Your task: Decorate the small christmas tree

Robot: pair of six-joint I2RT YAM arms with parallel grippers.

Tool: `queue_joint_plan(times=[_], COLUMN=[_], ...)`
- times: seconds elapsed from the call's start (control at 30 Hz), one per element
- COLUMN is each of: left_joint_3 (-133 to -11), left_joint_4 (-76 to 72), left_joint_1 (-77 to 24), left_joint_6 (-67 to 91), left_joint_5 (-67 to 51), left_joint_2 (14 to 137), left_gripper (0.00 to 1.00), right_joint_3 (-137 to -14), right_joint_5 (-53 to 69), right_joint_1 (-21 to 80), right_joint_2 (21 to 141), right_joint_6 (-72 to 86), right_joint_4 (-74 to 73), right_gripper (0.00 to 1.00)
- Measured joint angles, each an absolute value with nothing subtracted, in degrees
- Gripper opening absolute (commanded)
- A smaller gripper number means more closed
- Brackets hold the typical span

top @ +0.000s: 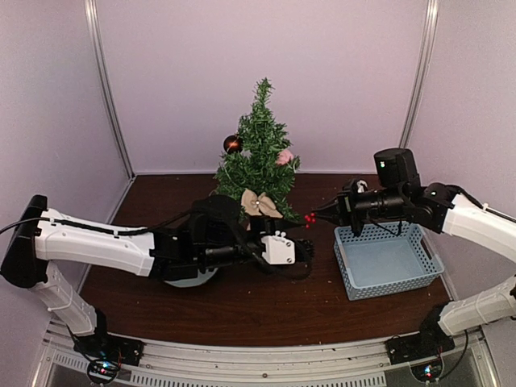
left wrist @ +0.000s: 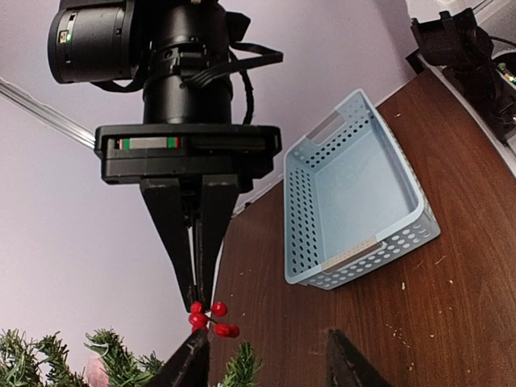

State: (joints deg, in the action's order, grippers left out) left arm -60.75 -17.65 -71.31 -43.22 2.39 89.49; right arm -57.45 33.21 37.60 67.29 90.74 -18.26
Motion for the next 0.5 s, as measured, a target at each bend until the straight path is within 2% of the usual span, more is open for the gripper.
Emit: queue_joint_plan(times=[0.23, 0.5], left_joint_3=[-60.88, -60.88], left_joint_4=[-21.19, -24.45], left_joint_1=[-71.31, -71.31], left_joint_6=[-42.7, -41.82], left_joint_5=[5.96, 9.5], left_joint_2=[91.57, 92.05], left_gripper=[0.43, 0.19], right_joint_3=[-57.06, -56.71], right_joint_5=[32.99, 32.93], right_joint_1=[39.9, 41.3], right_joint_2=[67.29, 67.29], right_joint_6=[93.34, 94.94], right_joint_4=[-17.28, -15.57], right_gripper=[0.0, 0.0])
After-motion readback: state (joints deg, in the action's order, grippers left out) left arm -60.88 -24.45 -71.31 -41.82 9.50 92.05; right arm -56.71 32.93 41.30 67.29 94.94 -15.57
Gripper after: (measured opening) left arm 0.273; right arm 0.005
